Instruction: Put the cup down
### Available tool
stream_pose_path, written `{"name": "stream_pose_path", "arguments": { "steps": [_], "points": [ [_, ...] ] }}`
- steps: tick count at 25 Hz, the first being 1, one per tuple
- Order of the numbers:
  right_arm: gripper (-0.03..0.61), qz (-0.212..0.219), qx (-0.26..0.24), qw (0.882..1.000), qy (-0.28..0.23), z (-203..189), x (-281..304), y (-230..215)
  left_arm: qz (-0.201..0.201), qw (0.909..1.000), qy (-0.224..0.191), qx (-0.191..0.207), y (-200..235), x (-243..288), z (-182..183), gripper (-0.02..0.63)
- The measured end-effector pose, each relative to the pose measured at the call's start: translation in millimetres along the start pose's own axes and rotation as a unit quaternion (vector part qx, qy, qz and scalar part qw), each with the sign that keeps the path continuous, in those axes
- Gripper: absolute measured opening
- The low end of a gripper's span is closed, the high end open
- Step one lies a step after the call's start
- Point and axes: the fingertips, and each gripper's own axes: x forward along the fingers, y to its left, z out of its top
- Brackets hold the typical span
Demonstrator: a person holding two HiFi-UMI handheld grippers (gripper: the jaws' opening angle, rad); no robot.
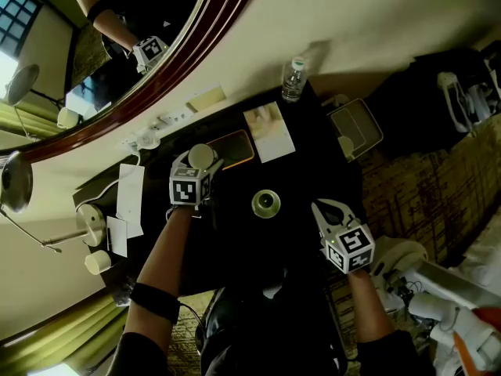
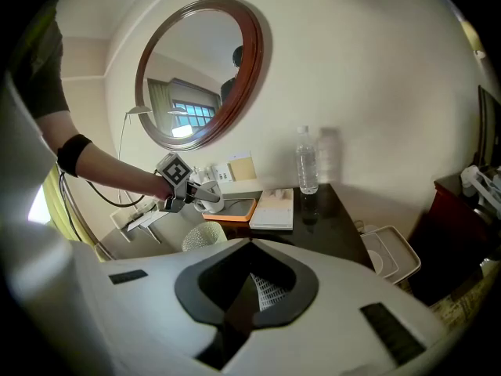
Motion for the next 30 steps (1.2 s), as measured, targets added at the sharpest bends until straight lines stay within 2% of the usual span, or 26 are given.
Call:
{"name": "stream_pose_path", "arguments": {
  "steps": [7, 13, 19, 30],
  "points": [
    [0.011, 0.001, 0.0, 1.0, -0.002, 1.1, -2.6, -2.9, 0.018, 0.9994, -0.016, 0.024, 0.7, -7.7, 0.2, 0.403],
    [0.011, 0.014, -0.006, 1.0, -0.001, 6.4, -2.4, 2.8, 0.023, 0.9992, -0.029, 0.016, -2.5, -32.0, 3.1, 0.403],
    [0.011, 0.039, -0.018, 0.999, -0.005, 17.9, 3.1, 18.9, 0.029, 0.9991, -0.025, 0.019, -10.4, -62.6, -7.2, 0.403],
    [0.011, 0.075, -0.042, 0.996, -0.007, 38.9, -7.5, 28.8, 0.032, 0.999, -0.027, -0.016, -56.3, -96.4, -36.1, 0.405]
  ]
}}
